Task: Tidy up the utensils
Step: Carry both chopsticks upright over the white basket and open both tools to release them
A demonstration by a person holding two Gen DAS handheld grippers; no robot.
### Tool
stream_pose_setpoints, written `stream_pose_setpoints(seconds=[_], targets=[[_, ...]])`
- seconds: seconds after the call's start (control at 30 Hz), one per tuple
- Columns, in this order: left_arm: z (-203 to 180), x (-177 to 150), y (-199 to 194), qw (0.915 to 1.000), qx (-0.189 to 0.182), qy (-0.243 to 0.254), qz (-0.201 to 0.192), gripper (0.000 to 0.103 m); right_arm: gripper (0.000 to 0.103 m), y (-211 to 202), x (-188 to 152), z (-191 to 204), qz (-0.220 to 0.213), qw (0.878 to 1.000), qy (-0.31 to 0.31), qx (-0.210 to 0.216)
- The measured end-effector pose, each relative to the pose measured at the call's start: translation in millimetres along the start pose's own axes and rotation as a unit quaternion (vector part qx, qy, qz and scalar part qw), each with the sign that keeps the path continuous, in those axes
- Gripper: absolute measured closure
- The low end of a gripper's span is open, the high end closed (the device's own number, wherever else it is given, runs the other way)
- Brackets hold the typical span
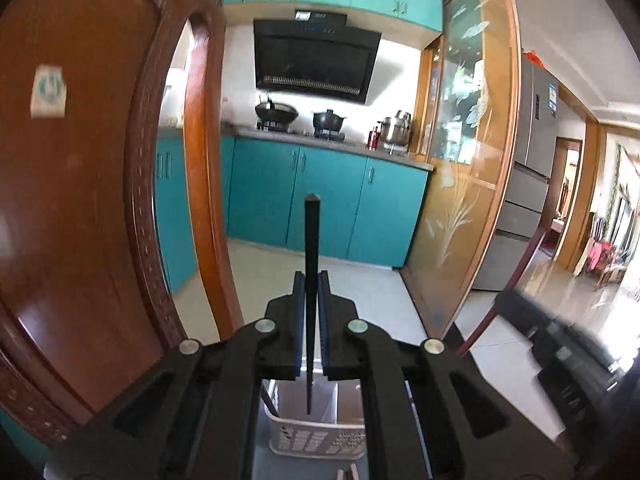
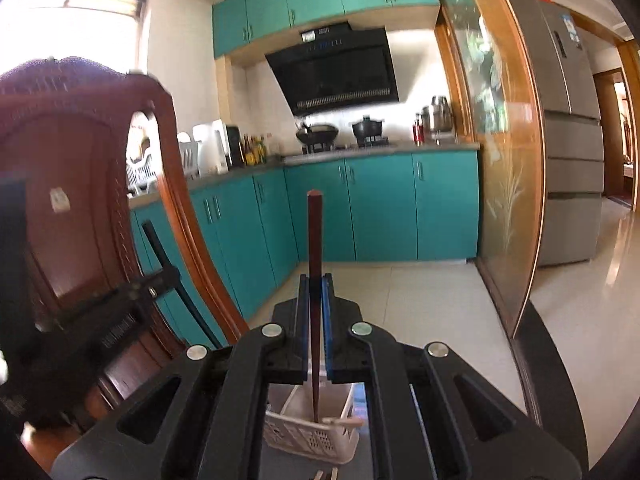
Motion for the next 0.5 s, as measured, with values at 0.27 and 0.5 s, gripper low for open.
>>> stream_pose_setpoints(seconds=[0.27, 0.5], targets=[[1.5, -18.5, 18.6, 0.9995, 0.006, 0.003, 0.031, 0.096, 0.097, 7.8, -31.7, -2.8, 0.022, 1.000, 0.003, 0.006], [4.4, -38.3, 20.5, 0.9985, 0.004, 0.001, 0.054, 0.096, 0.088, -13.0, -33.5, -0.4, 0.012, 1.000, -0.010, -0.003]])
Point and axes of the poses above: each gripper's, at about its wrist camera, not at the fingertips, and y roughly the way its jaws point, z to its left, x to its top, the point moved 3 cm from there along y, roughly the way its jaws point, and after that the axes turned 10 degrees about x, right-handed, at the moved point
